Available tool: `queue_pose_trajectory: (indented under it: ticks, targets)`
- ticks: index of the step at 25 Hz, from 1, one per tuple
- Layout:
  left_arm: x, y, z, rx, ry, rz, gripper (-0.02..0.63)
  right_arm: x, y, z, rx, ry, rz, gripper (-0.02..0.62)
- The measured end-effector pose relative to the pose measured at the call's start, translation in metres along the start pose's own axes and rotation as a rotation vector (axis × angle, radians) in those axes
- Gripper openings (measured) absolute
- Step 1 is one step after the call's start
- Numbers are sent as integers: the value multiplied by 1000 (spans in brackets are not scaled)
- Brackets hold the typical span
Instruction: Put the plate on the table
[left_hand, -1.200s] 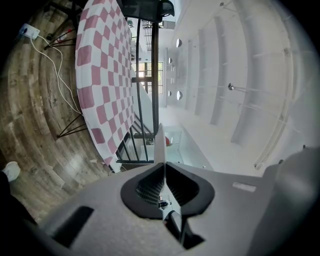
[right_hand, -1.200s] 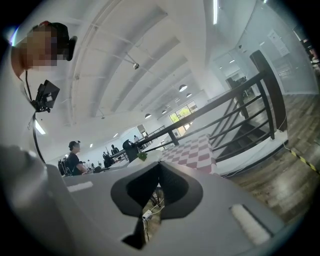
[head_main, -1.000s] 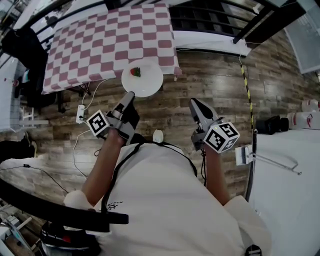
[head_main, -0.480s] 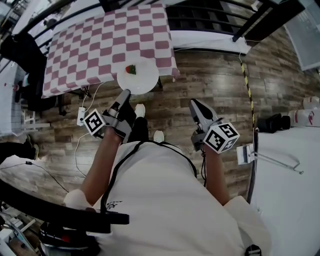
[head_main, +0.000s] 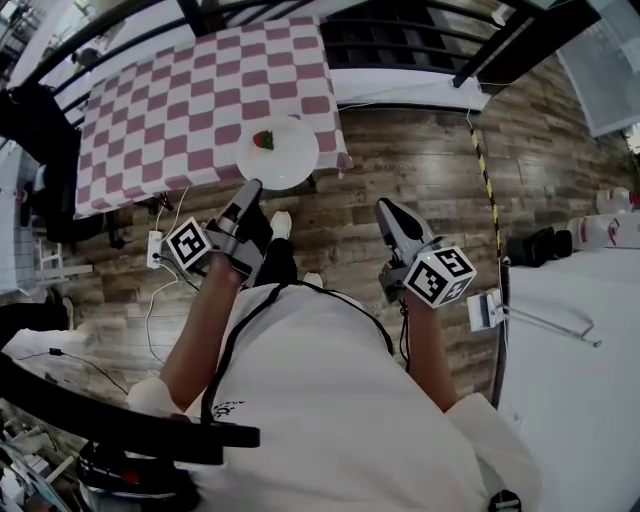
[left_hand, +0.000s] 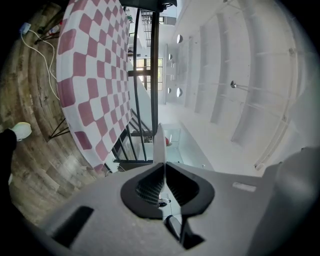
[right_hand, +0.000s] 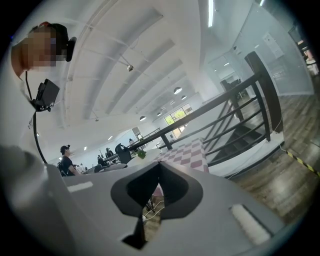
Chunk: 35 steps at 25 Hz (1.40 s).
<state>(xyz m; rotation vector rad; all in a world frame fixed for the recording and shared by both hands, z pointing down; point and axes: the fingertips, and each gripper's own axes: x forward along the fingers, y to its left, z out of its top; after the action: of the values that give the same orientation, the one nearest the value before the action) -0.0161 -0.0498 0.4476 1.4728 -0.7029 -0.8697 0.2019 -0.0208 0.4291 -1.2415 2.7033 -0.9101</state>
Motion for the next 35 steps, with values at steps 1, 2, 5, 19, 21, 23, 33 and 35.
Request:
queue_pose_trajectory:
  ticks: [1, 2, 5, 19, 21, 23, 33, 35]
  targets:
    - [5, 1, 5, -1, 4, -1, 21, 6, -1, 2, -2, 0, -3, 8]
    - [10, 2, 10, -4, 8, -1, 20, 12, -3, 4, -4, 1, -5, 8]
    - [26, 5, 24, -16, 21, 0, 21, 28, -8, 11, 0, 1, -22, 8]
    - [93, 13, 105, -46, 83, -7, 20, 113, -19, 52, -6, -7, -83, 8]
    - [99, 15, 117, -51, 87, -8, 20, 124, -18, 58, -10, -7, -91, 8]
    - [105, 16, 127, -57, 92, -10, 20, 134, -19, 64, -15, -7, -101, 8]
    - [137, 26, 171, -79, 130, -17, 20, 178, -21, 85, -24, -15, -147, 8]
    - [143, 29, 178, -81, 140, -18, 20, 187, -22, 87, -23, -19, -152, 8]
